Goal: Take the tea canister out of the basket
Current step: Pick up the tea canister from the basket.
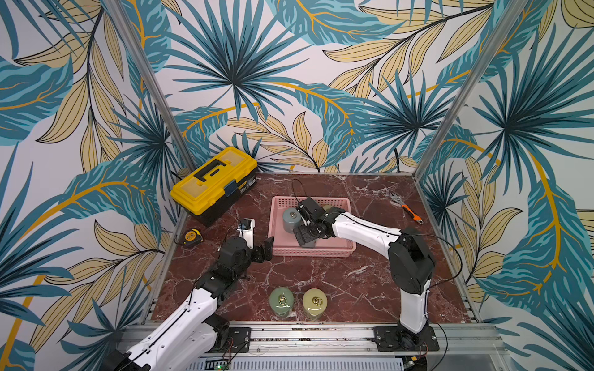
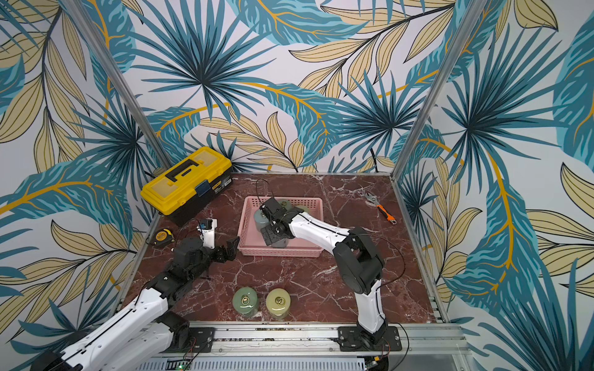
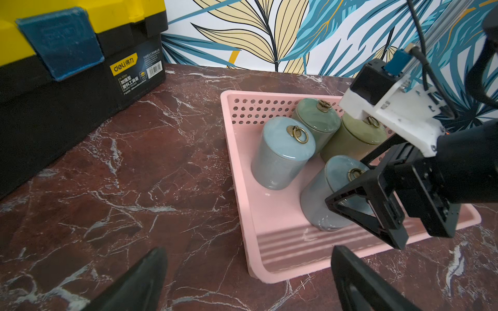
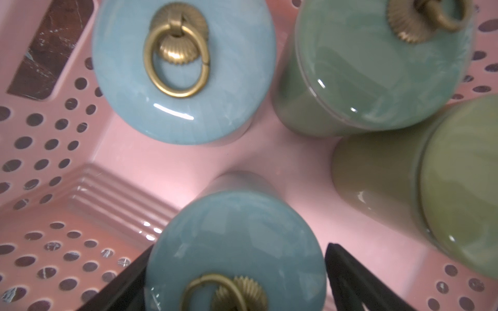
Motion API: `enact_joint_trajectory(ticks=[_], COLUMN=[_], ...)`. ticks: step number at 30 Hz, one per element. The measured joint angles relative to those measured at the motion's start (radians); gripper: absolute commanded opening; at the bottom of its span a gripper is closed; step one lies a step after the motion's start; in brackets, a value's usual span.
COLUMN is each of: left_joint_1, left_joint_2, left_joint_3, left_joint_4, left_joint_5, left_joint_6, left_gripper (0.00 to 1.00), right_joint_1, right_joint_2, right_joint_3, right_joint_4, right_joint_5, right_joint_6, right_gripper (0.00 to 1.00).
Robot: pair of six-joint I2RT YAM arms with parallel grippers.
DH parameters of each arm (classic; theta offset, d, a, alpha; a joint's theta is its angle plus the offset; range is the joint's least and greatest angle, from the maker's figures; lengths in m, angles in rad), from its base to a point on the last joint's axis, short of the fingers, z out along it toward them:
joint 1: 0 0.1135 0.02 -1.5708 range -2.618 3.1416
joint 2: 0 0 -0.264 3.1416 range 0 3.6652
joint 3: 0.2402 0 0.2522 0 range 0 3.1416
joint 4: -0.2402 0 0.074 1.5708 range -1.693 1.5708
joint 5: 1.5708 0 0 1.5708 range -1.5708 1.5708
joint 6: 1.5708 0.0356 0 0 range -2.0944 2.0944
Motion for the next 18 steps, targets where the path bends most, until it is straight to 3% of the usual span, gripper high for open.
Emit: enact_joint_trajectory(ticks=[3,11,18], left_joint_1=[0.0,0.0,0.0], left_joint_2=[0.0,0.0,0.0], left_joint_3=[0.0,0.0,-0.002], left_joint_4=[0.0,0.002,0.003], left_joint_5=[0.0,-0.003,-0.006], left_joint_6=[0.0,0.003,0.008], left_gripper=[1.0,1.0,1.0], right_joint_1=[0.0,-0.003,-0.003], right_joint_2=[0.0,0.001,0.001], right_joint_3=[0.0,0.0,0.0], right_joint_4=[0.0,0.003,0.003], right_joint_5=[-0.007,-0.014,-0.014], right_joint_6=[0.0,0.003,0.003], right_gripper=[0.89,0.64,0.59])
